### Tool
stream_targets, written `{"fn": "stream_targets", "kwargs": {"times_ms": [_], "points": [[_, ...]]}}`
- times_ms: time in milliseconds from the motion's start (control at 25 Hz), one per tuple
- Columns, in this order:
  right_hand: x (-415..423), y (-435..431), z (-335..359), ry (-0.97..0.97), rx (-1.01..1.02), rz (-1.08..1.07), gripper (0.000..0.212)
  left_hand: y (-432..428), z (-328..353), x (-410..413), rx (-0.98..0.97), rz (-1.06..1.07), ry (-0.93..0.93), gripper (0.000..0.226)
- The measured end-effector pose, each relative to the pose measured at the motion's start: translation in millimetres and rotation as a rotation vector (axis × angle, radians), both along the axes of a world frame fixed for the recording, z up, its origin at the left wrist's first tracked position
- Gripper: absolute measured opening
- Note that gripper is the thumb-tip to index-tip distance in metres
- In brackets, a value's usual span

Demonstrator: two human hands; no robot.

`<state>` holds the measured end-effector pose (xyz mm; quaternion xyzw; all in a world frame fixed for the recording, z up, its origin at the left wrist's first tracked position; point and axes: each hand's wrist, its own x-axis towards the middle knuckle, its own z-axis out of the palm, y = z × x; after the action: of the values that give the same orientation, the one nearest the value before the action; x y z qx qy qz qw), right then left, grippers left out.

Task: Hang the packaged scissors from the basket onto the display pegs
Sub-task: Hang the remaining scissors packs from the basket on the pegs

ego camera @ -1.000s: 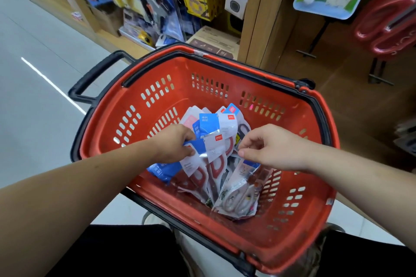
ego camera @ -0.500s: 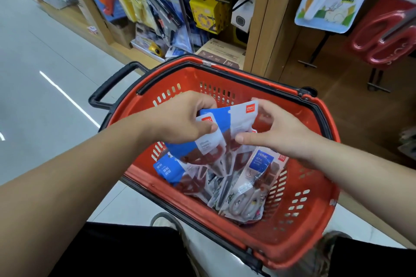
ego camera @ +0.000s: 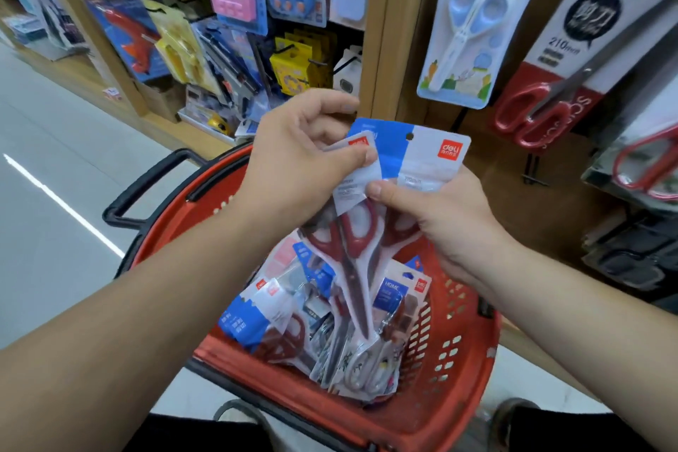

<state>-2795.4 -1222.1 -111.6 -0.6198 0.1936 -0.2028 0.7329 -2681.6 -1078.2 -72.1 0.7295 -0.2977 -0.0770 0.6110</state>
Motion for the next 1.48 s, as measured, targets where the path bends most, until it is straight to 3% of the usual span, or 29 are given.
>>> {"fn": "stream_targets", "kwargs": {"times_ms": [200, 320, 400, 560, 800, 1080, 1280, 1480], "points": [[-4.1, -15.9, 14.7, 0.035, -0.008, -0.169, 0.055, -26.9, -3.3, -3.1, 0.111, 0.129, 0.015, 0.063], [-9.9, -31.8, 26.5, 0.031, -0.257, -0.277, 0.068, -28.8, -21.5, -6.8, -0.107, 0.027, 0.432, 0.053], [-14.6, -39.3, 32.9, 0.011, -0.35, -0.308, 0.074, -30.5, -34.9, -20.6, -0.075, -0.134, 0.604, 0.054], [-20.4, -42.0, 31.8, -0.039, -0.358, -0.334, 0.075, -40.3, -52.2, -43.0, -0.041, -0.212, 0.555, 0.048], [-31.1, -44.0, 45.7, -0.157, -0.17, -0.415, 0.044, -54.7, -23.6, -50.7, -0.273, -0.287, 0.61, 0.044], [-116.1, -77.5, 40.6, -0.057, -0.201, -0.478, 0.046, -96.7, -25.8, -114.7, -0.224, -0.45, 0.608, 0.047], [-212.5, -114.3, 33.5, 0.004, -0.151, -0.653, 0.055, -135.4, -29.4, -179.8, -0.188, -0.539, 0.615, 0.039], [-283.4, -137.8, 8.8, 0.286, -0.343, -0.699, 0.088, -159.3, -81.8, -230.5, 0.072, -0.377, 0.333, 0.038]]}}
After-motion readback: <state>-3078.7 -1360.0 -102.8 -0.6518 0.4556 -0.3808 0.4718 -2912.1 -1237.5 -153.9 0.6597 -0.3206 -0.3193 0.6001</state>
